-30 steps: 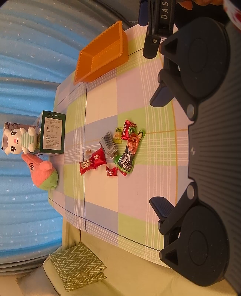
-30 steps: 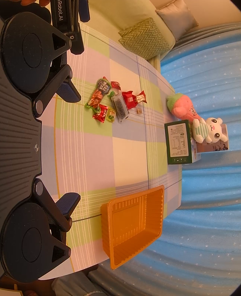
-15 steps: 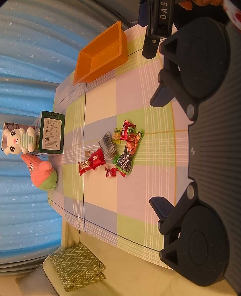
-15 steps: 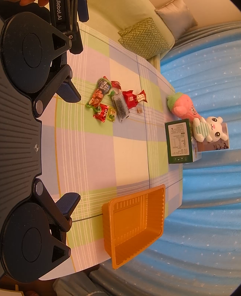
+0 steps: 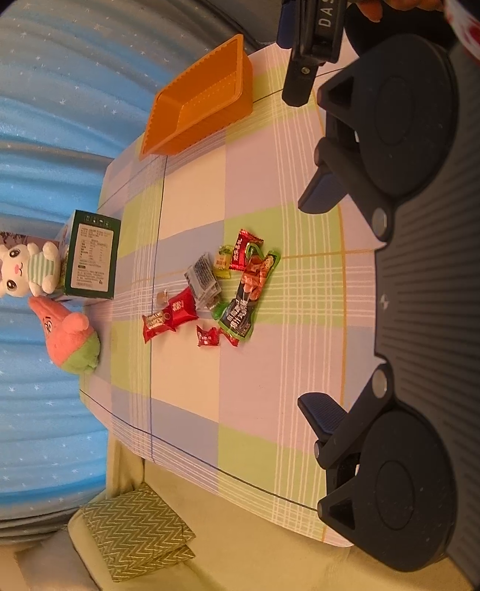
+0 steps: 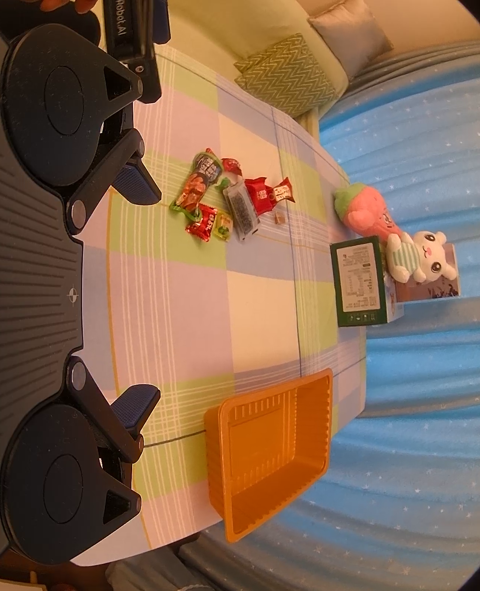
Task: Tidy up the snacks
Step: 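Grasp the dark sausage stick with the left tool while the right tool grasps a red candy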
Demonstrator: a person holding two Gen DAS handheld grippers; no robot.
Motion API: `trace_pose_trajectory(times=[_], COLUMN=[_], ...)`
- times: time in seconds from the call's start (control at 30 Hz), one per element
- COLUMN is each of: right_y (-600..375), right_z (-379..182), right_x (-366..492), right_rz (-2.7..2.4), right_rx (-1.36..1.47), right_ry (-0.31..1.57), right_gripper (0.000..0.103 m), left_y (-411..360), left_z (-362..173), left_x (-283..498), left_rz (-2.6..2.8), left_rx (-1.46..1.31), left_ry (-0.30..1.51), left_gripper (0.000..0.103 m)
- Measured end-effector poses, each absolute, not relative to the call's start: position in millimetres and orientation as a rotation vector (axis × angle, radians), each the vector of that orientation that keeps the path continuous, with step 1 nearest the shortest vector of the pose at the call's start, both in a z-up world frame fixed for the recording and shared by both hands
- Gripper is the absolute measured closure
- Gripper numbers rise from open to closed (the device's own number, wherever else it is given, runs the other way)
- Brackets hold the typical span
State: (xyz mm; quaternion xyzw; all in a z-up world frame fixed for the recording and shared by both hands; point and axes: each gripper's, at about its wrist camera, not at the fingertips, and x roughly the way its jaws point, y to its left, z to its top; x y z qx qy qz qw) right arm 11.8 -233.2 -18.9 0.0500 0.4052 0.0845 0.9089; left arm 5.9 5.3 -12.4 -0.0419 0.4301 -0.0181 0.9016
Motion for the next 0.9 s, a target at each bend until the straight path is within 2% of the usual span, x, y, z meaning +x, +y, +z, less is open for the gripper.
trace_pose_trajectory(times=[0.33,0.4,0.43,0.47,0.73,0.9], right_y=[-218.0,-213.7,-211.0,-208.3,-180.9,-162.6], right_z=[-51.4,-58.5,-62.4,-67.9,-100.4,-110.8], right_x=[49.8,61.3,68.7,77.8,134.3,167.3], right_rz=[0.311,0.33,0.347,0.364,0.458,0.526], right_rx=[0.083,0.061,0.05,0.042,-0.056,-0.129], right_ry=[0.837,0.837,0.843,0.855,0.868,0.847], right_gripper=[0.001,0.01,0.021,0.024,0.038,0.04], left_y=[24.5,28.4,30.9,33.1,44.1,45.7], left_z=[-36.2,-41.5,-45.1,-48.2,-70.8,-75.7], left_x=[44.3,53.6,59.3,64.2,101.1,118.1], left_rz=[0.002,0.012,0.019,0.026,0.054,0.054], left_rx=[-0.136,-0.144,-0.15,-0.158,-0.206,-0.229], left_ry=[0.925,0.928,0.931,0.934,0.958,0.956], left_gripper=[0.001,0.001,0.001,0.001,0.001,0.001])
